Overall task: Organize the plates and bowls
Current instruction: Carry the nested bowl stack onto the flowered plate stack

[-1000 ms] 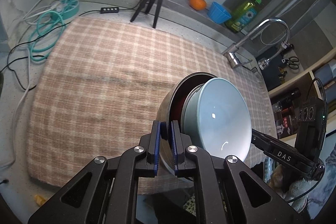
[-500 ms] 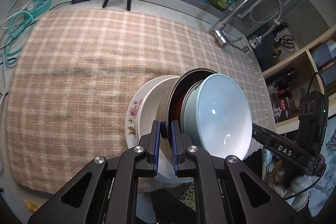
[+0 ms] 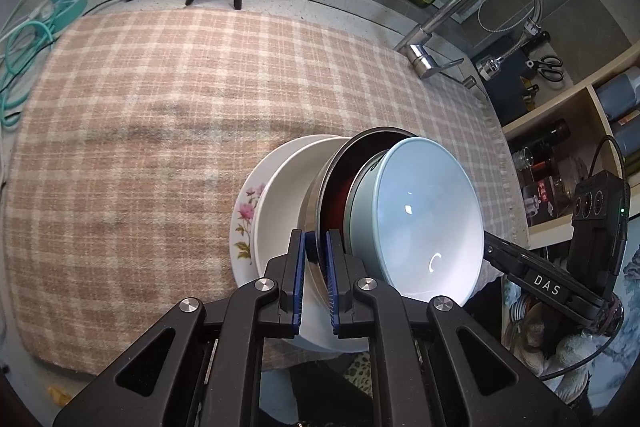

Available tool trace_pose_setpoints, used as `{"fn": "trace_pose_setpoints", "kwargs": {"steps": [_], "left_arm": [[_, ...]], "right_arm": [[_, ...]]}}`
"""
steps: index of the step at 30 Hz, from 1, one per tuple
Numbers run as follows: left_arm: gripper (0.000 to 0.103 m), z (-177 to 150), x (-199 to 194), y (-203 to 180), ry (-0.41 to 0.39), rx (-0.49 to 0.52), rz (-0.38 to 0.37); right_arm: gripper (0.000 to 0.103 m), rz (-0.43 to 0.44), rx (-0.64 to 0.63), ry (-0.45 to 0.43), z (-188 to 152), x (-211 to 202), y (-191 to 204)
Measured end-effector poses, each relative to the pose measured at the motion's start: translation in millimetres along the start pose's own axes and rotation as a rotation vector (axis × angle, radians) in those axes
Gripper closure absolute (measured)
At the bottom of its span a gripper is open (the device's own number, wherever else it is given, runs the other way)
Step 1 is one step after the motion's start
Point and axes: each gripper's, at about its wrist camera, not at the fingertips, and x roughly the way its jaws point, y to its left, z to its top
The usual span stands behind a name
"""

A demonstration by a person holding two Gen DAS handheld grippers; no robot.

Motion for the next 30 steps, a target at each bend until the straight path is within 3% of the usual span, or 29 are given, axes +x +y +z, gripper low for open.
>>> {"fn": "trace_pose_setpoints", "kwargs": {"steps": [30], "left_arm": [[0.094, -0.6, -4.7, 2.4, 0.006, 0.029, 0.016]], "right_arm": [[0.093, 0.000, -0.019, -0.021, 4.7, -0.7, 3.1]]}}
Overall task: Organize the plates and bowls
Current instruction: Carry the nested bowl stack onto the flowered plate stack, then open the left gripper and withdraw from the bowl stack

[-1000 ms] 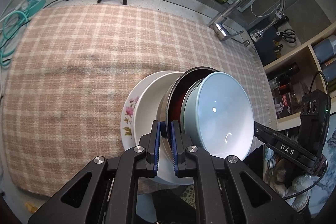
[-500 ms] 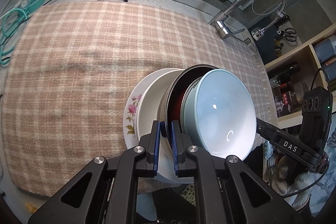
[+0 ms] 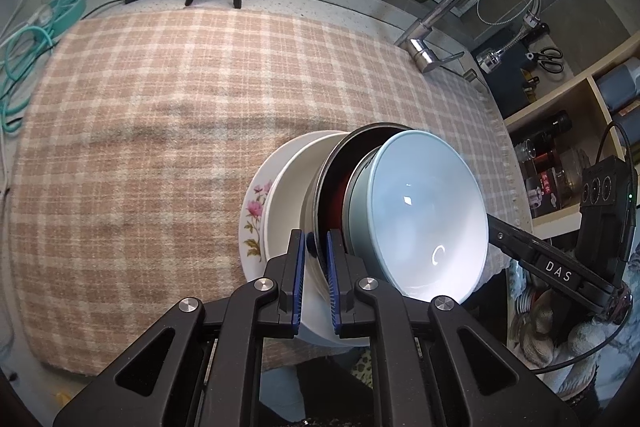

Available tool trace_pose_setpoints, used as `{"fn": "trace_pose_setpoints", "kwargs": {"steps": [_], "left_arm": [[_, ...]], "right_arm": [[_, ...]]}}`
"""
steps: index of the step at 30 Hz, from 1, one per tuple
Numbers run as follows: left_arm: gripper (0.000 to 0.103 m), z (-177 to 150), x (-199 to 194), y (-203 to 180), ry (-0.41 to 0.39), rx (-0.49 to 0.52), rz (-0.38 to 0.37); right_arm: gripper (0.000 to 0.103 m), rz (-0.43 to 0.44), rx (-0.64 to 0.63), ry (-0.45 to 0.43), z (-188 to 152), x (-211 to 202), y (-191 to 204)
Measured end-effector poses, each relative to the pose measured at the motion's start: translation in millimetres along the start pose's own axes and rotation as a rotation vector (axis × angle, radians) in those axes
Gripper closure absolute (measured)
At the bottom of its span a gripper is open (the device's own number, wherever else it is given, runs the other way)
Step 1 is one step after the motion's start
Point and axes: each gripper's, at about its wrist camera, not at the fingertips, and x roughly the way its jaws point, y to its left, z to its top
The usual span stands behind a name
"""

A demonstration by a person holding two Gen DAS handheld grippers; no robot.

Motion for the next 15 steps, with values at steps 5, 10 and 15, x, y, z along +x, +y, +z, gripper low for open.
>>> {"fn": "trace_pose_setpoints", "kwargs": {"steps": [5, 10, 15], "left_arm": [[0.094, 2, -10, 1, -0.031, 0.006, 0.014], [0.094, 2, -17, 6, -0.051, 0.001, 0.028], [0.094, 0, -25, 8, -0.078, 0.001, 0.041]], "right_arm": [[0.092, -0.010, -0.002, -0.011, 1, -4, 0], [0.092, -0.017, 0.005, -0.025, -1, -9, 0], [0.090, -0.029, 0.006, -0.051, -3, -16, 1]]}}
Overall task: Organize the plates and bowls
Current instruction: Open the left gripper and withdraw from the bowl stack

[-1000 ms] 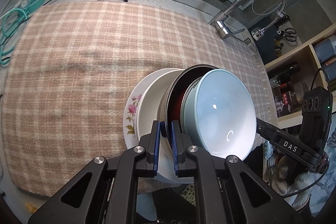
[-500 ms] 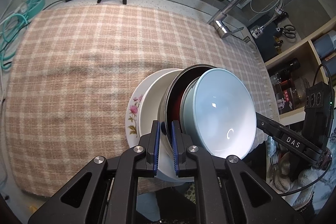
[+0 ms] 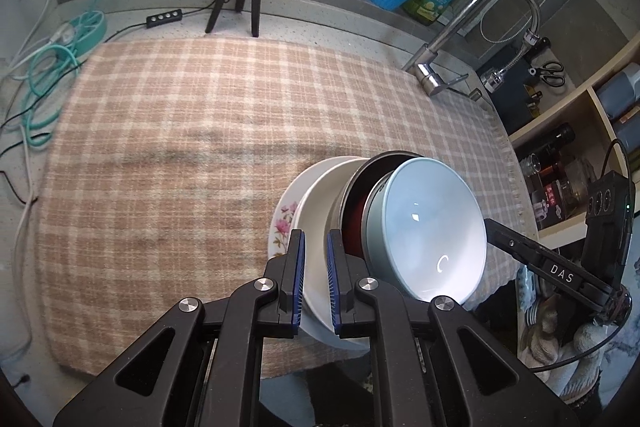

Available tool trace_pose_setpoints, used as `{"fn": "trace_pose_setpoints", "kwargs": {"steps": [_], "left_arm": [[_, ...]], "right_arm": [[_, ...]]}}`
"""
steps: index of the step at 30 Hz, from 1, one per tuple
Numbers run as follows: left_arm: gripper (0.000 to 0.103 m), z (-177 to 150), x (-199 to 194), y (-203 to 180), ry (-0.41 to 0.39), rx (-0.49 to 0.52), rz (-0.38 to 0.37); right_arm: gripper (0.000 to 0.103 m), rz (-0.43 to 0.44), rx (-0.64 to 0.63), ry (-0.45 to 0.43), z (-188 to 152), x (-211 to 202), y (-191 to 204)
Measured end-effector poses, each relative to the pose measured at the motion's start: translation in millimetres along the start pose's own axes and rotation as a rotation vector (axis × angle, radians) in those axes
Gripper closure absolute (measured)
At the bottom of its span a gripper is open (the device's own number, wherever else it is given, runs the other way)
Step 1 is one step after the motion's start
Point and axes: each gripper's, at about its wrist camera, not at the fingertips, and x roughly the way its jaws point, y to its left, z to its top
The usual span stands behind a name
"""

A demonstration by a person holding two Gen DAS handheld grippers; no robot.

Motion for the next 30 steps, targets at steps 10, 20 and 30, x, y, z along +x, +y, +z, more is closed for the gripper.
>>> {"fn": "trace_pose_setpoints", "kwargs": {"steps": [10, 20, 30], "left_arm": [[0.093, -1, -18, -2, -0.064, 0.034, 0.045], [0.043, -1, -36, -6, -0.151, 0.059, 0.084], [0.043, -1, -41, -8, -0.169, 0.075, 0.107]], "right_arm": [[0.080, -0.036, -0.017, -0.060, -1, -13, 4], [0.042, -0.075, -0.074, -0.162, -3, -32, 17], [0.039, -0.081, -0.055, -0.189, -3, -37, 14]]}}
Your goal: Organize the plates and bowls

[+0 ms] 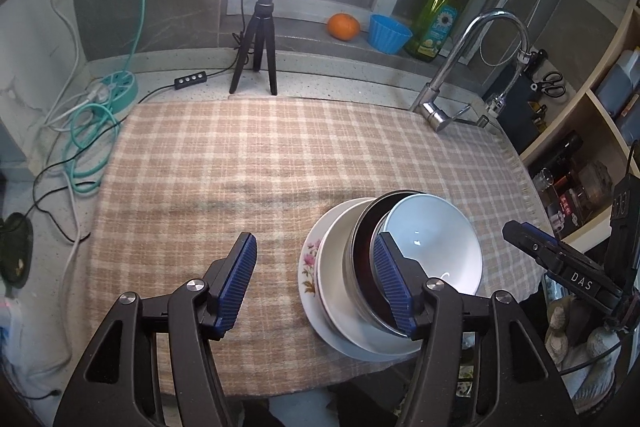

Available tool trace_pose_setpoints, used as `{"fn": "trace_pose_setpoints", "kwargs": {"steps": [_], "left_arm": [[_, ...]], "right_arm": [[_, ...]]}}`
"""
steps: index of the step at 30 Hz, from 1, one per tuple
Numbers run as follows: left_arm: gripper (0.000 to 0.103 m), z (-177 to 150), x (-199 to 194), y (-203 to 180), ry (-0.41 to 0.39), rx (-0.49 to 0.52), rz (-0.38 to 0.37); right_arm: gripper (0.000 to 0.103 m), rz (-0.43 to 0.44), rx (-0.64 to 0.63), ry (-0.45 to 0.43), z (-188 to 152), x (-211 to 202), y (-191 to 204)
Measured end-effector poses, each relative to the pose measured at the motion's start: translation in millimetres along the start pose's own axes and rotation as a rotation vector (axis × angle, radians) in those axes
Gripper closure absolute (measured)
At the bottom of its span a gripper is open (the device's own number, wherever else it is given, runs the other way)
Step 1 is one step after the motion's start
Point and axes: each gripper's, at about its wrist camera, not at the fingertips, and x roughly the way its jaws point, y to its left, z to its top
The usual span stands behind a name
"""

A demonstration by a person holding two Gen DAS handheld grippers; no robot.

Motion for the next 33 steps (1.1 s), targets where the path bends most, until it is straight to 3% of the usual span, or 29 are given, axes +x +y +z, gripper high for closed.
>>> {"fn": "trace_pose_setpoints", "kwargs": {"steps": [33], "left_arm": [[0.043, -1, 5, -10, 0.014, 0.042, -0.017]], "right_arm": [[0.037, -0.034, -0.021, -0.015, 3, -2, 1]]}}
